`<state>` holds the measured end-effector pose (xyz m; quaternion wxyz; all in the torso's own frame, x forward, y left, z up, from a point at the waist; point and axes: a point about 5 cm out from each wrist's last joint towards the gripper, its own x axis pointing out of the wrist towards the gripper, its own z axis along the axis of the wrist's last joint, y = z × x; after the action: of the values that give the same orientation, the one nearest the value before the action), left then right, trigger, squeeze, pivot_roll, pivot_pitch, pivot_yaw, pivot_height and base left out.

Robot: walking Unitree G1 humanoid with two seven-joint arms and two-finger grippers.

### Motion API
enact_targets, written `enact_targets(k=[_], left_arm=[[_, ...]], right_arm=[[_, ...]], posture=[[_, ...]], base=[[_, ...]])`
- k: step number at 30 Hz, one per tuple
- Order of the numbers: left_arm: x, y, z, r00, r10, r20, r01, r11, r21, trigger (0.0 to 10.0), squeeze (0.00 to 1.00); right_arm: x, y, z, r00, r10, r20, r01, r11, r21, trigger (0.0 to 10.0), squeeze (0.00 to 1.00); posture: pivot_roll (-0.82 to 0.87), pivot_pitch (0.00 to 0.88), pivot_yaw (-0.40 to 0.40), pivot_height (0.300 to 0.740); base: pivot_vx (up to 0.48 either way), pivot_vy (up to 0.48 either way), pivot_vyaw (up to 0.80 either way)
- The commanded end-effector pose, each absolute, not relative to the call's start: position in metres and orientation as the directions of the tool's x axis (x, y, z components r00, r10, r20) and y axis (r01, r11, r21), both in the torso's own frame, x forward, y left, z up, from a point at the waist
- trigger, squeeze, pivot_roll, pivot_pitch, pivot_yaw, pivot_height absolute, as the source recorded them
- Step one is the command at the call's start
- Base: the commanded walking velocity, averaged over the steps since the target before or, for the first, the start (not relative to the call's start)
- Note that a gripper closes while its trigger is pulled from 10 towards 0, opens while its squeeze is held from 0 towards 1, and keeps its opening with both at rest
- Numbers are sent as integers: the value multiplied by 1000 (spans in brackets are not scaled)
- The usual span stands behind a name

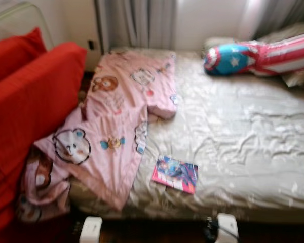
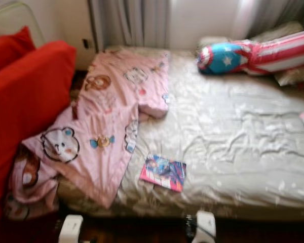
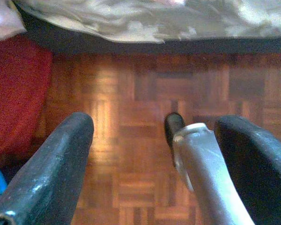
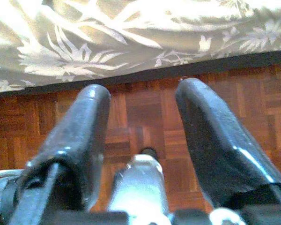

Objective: Clean up the room

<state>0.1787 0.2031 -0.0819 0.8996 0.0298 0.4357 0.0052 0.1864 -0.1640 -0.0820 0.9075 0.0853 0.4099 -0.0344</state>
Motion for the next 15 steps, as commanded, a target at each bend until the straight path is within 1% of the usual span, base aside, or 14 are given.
enact_targets(k=[1,7,10,15], left_arm=[[182,197,-82,621,10,-783,44,998,48,10000,0],[181,197,-82,621,7,-784,46,998,45,10000,0],[182,196,-81,631,7,-776,32,999,35,10000,0],[183,195,-81,640,3,-768,22,1000,22,10000,0]], right_arm=[[178,-174,-85,648,-24,-762,169,979,113,10000,0],[179,-173,-85,651,-14,-759,148,983,109,10000,0],[181,-172,-84,661,10,-750,109,988,108,10000,0],[183,-170,-83,669,14,-743,103,988,111,10000,0]], posture=[[-48,46,-13,740],[-47,42,-13,740],[-48,49,-14,740],[-46,59,-20,740]], base=[[296,0,0],[294,0,0],[0,0,0],[0,0,800]])
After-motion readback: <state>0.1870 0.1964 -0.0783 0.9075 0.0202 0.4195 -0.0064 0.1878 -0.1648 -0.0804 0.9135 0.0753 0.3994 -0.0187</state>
